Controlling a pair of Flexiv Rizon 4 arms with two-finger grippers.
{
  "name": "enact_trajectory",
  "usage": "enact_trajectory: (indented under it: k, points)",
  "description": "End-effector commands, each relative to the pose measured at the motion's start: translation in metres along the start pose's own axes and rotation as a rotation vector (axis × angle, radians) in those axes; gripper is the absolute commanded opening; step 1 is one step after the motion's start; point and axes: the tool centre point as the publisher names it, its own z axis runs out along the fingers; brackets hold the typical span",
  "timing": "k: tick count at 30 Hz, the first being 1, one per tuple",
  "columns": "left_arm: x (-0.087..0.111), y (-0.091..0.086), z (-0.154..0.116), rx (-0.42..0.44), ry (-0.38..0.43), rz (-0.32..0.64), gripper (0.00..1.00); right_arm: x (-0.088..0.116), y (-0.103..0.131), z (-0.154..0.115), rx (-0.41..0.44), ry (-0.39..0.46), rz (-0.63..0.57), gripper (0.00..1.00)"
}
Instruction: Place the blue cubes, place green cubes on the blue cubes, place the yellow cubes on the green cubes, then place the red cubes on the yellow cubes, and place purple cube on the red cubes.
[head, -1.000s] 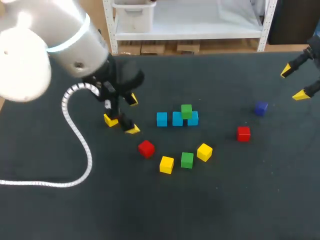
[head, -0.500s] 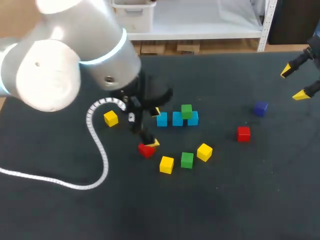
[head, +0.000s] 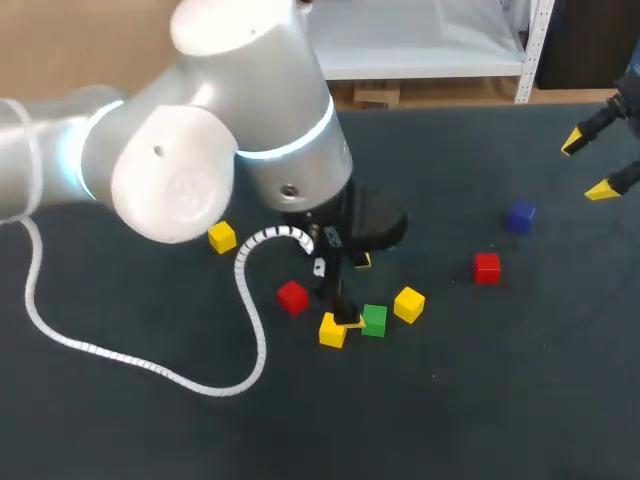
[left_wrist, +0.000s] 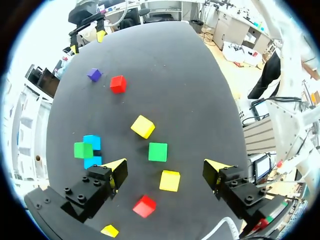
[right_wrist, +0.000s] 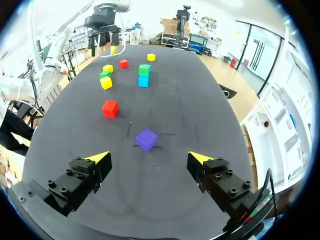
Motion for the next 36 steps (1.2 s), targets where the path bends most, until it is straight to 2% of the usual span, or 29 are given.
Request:
enact_trajectory:
  k: [1, 9, 31, 32, 33, 34, 35, 36]
  points:
    - [-0.001, 0.0, 0.016, -0.001, -0.012, 0.01, 1.0, 0.0, 0.0, 0.0, 0.0, -0.002, -0.001, 1.0]
    - [0.005, 0.005, 0.037, 0.0, 0.002, 0.015, 1.0, 0.0, 0.0, 0.0, 0.0, -0.002, -0.001, 1.0]
    - [0.01, 0.015, 0.071, 0.011, 0.02, -0.004, 1.0, 0.0, 0.0, 0.0, 0.0, -0.002, -0.001, 1.0]
    - [0.011, 0.015, 0.072, 0.01, 0.021, -0.005, 0.94, 0.0, 0.0, 0.0, 0.0, -0.002, -0.001, 1.0]
    - [0.012, 0.016, 0.072, 0.009, 0.022, -0.005, 0.82, 0.0, 0.0, 0.0, 0.0, -0.002, -0.001, 1.0]
    - [0.013, 0.017, 0.073, 0.009, 0.026, -0.006, 0.76, 0.0, 0.0, 0.0, 0.0, -0.002, -0.001, 1.0]
    - [0.014, 0.017, 0.074, 0.01, 0.028, -0.009, 0.67, 0.0, 0.0, 0.0, 0.0, -0.002, -0.001, 1.0]
    - [0.015, 0.018, 0.075, 0.011, 0.031, -0.01, 0.46, 0.0, 0.0, 0.0, 0.0, -0.002, -0.001, 1.0]
